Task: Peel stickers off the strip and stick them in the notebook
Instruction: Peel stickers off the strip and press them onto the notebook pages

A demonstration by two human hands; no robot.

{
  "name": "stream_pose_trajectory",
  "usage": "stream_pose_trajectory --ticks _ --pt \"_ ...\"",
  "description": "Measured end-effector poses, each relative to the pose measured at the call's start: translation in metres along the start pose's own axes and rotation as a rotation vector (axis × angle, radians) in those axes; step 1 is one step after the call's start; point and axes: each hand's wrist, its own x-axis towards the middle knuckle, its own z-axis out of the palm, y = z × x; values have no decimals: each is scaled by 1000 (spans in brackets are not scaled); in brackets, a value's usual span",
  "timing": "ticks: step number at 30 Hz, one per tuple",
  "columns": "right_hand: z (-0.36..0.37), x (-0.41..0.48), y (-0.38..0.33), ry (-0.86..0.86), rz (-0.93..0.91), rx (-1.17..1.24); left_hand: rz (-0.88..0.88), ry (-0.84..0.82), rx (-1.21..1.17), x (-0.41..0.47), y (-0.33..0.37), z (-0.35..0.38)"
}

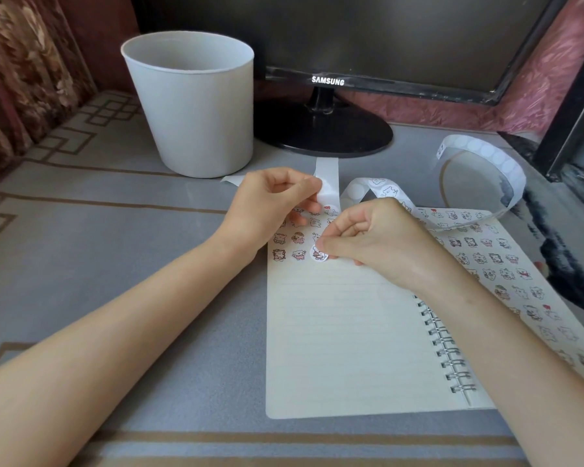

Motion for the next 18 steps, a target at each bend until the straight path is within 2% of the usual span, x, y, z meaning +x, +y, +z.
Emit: stream_pose_trajectory --ticks 18 --pt "3 0 1 23 -35 -55 11 -8 -15 0 -2 0"
